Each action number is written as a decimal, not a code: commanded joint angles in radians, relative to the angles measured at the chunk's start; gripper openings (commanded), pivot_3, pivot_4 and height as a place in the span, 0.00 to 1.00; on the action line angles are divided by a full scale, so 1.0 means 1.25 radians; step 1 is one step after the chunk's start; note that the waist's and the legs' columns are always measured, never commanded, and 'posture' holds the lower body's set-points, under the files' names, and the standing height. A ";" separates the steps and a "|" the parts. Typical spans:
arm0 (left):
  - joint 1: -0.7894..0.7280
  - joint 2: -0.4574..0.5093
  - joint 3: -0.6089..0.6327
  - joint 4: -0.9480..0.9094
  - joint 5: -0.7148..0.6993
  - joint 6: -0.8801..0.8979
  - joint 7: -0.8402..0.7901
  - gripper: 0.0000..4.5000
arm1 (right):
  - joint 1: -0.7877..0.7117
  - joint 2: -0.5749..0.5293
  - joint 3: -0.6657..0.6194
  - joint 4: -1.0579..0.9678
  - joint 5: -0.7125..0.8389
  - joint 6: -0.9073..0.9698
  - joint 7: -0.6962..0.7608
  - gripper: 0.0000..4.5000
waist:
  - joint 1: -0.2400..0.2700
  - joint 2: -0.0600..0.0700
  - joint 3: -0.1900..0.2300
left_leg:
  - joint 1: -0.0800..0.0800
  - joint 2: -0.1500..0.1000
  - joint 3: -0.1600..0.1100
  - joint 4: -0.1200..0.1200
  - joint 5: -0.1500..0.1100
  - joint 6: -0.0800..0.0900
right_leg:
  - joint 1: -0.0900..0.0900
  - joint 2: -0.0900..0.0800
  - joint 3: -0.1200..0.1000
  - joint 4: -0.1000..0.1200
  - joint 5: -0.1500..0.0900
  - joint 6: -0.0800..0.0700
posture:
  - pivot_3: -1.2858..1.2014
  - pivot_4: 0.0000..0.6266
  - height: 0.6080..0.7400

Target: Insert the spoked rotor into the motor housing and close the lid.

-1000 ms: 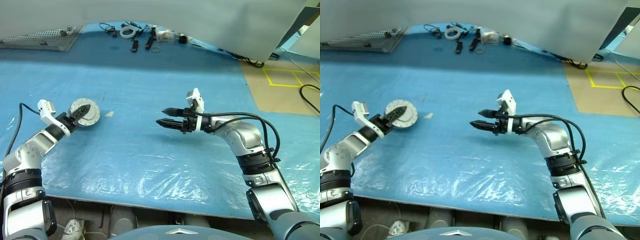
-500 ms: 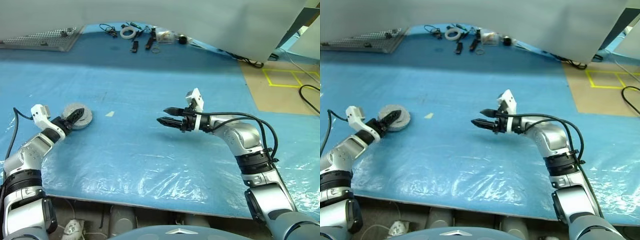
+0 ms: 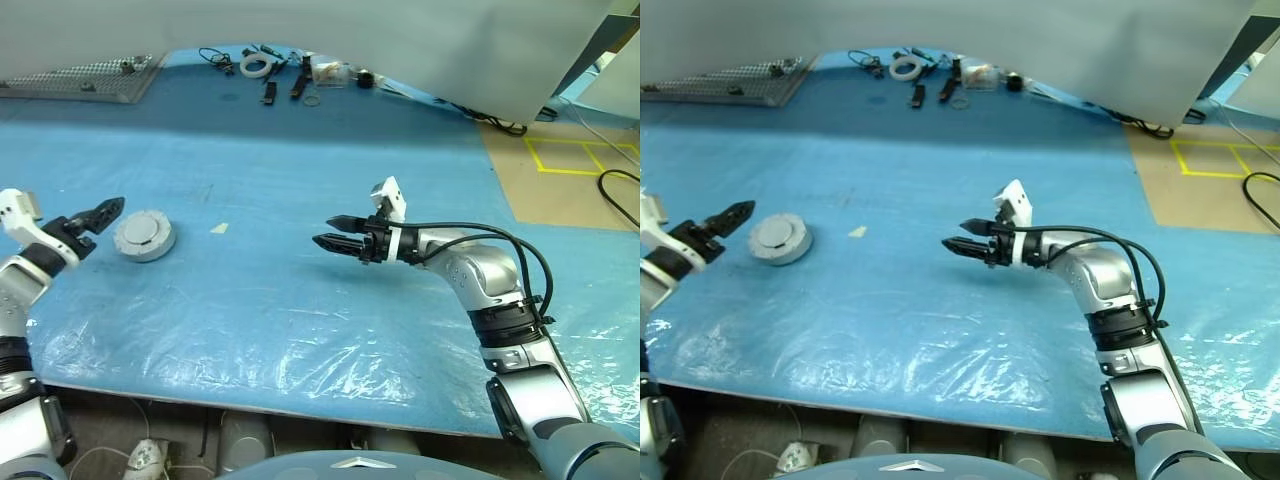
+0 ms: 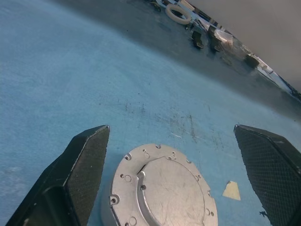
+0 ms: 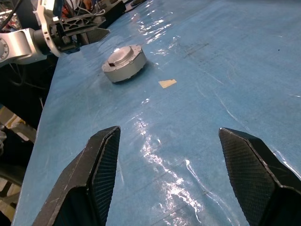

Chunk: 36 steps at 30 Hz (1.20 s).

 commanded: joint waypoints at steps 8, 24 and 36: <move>0.038 0.038 -0.133 -0.302 -0.003 0.009 -0.213 0.99 | 0.002 -0.081 -0.008 -0.057 -0.013 -0.045 0.074 0.78 | 0.004 0.000 0.000 | -0.001 0.000 0.000 0.000 0.000 0.000 | 0.000 -0.001 -0.001 -0.001 0.000 0.000 | 0.52 0.24 1.00; 0.048 -0.049 -0.385 -0.396 0.127 -0.102 -0.288 0.99 | 0.058 -0.113 0.030 -0.083 -0.072 -0.114 0.114 0.78 | -0.001 0.001 0.000 | 0.000 0.000 0.000 0.000 0.000 0.000 | 0.000 0.000 0.001 0.000 0.000 0.000 | 0.52 0.24 1.00; 0.049 -0.075 -0.399 -0.384 0.165 -0.140 -0.296 0.99 | 0.060 -0.107 0.029 -0.048 -0.110 -0.150 0.112 0.78 | -0.001 0.001 0.000 | 0.000 0.000 0.001 0.000 0.000 0.000 | 0.000 0.000 0.001 0.000 0.000 0.000 | 0.52 0.24 1.00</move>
